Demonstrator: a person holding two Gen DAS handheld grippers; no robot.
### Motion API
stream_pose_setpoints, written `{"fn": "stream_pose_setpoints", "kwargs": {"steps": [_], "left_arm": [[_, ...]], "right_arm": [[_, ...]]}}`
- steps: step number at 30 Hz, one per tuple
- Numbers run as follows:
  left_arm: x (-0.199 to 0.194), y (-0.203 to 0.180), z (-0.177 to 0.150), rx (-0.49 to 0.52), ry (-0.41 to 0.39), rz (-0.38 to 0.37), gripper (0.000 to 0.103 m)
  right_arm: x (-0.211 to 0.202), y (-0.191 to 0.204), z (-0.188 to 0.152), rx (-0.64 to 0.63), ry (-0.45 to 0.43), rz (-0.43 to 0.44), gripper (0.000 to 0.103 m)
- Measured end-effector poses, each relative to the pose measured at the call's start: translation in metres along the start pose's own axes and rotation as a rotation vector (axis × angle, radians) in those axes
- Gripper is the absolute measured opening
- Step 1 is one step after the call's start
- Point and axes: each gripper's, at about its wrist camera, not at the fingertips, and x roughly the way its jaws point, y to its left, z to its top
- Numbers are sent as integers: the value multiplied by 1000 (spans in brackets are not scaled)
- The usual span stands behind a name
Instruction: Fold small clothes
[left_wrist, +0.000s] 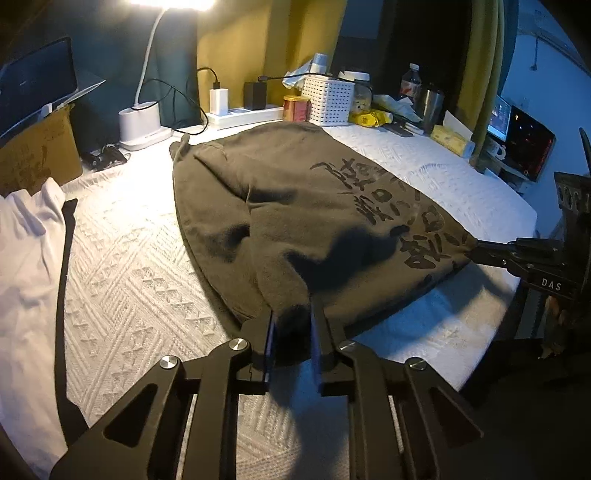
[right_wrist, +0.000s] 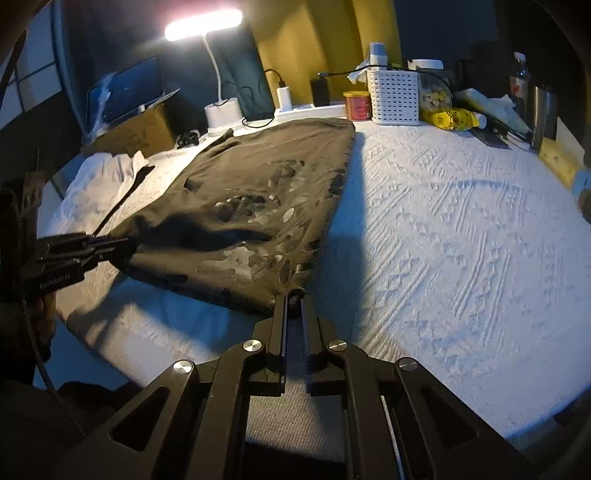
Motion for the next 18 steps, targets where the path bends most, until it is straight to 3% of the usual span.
{"fn": "stream_pose_setpoints", "kwargs": {"steps": [8,14,16,18], "left_arm": [[1,0,-9,-7,20,11,13],[-6,0,-5,-29,5,9,13],[-9,1,-3,-42,-4,7,15],[-11,0,-1,-44,-6,7,15]], "right_arm": [[-3,-4,-27,20,48,-33,0],[-14,-14,-12,55,3,-48,1],[-10,-16,-6,65,1,-45,8],[-5,-17,-2,75,-8,-37,21]]}}
